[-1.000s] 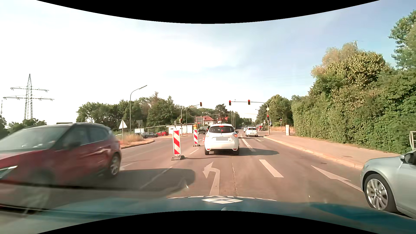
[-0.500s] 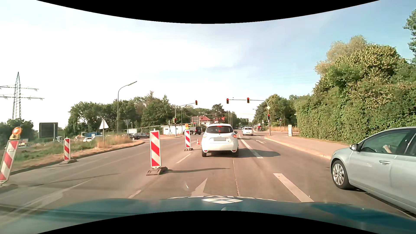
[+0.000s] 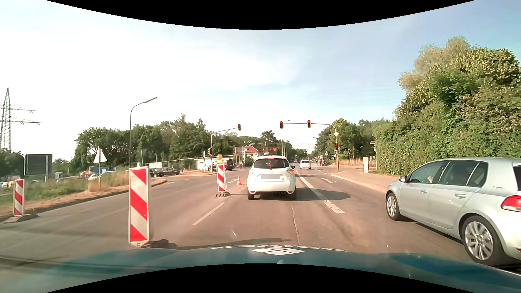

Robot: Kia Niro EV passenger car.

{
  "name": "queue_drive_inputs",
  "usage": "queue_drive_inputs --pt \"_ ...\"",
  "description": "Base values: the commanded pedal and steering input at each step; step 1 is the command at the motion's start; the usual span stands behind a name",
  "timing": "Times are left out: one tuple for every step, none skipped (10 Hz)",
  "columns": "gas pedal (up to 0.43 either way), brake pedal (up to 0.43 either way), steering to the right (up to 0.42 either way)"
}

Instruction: Follow the waypoints while adhering to traffic rules and regulations

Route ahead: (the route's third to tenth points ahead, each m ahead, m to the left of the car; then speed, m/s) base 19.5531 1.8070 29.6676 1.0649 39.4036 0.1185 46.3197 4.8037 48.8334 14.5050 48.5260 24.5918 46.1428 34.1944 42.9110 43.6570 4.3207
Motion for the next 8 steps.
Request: queue_drive_inputs --pt "0.0 0.0 0.03" --pt "0.0 0.0 0.029" --pt "0.0 0.0 0.029" --pt "0.0 0.0 0.026" --pt "0.0 0.0 0.024" --pt "0.0 0.0 0.023" --pt "0.0 0.0 0.021" --pt "0.0 0.0 0.02"
